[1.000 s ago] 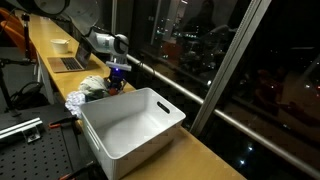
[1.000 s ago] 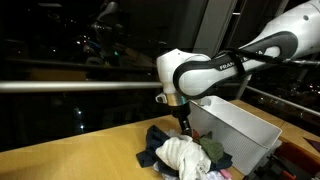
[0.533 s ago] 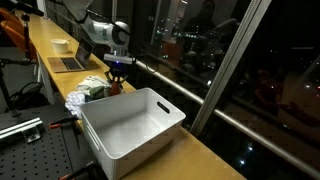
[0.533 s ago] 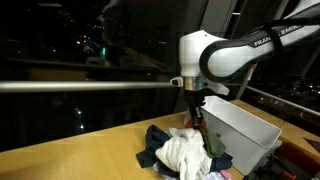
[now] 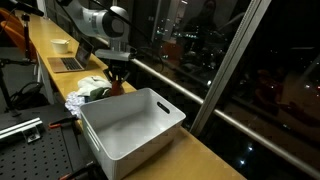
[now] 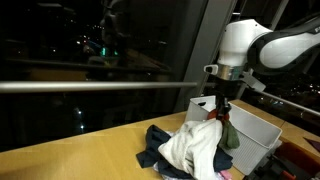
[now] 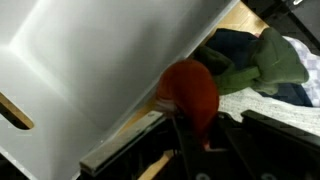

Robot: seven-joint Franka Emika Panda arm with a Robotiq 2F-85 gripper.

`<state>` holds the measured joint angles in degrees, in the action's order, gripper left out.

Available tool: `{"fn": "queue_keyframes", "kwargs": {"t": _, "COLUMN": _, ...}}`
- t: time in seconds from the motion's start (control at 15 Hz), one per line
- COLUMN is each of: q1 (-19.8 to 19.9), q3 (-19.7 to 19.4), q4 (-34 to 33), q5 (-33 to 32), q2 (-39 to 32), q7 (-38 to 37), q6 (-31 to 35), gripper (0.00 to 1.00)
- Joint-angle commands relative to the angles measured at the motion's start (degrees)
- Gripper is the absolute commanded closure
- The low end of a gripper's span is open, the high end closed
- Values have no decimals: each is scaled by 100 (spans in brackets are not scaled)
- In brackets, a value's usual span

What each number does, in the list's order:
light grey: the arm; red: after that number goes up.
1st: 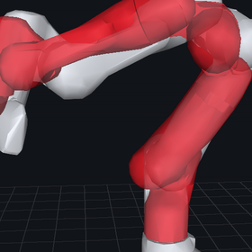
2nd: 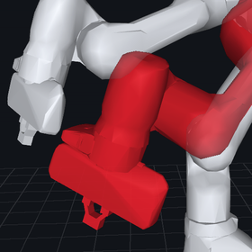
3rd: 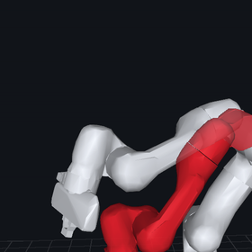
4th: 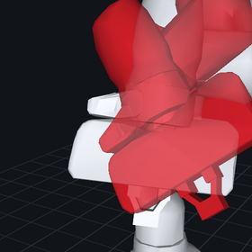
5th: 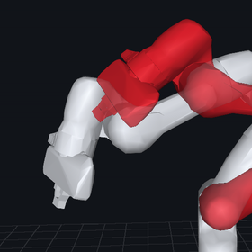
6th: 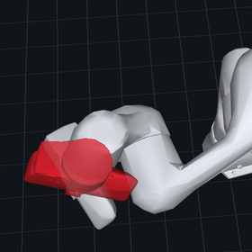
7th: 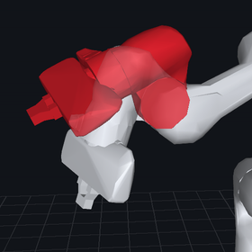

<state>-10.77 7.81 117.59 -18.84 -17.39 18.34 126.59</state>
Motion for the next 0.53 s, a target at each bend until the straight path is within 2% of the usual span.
{"fn": "queue_keyframes", "kwargs": {"t": 0.0, "q1": 275, "q3": -11, "q4": 1436, "q5": 57, "q2": 1402, "q7": -135, "q6": 821, "gripper": 96}}
{"fn": "queue_keyframes", "kwargs": {"t": 0.13, "q1": 347, "q3": -61, "q4": 1811, "q5": 0, "q2": 2018, "q7": -145, "q6": 899, "gripper": 96}}
{"fn": "queue_keyframes", "kwargs": {"t": 0.47, "q1": 561, "q3": -372, "q4": 2332, "q5": 78, "q2": 3614, "q7": 267, "q6": 348, "gripper": 96}}
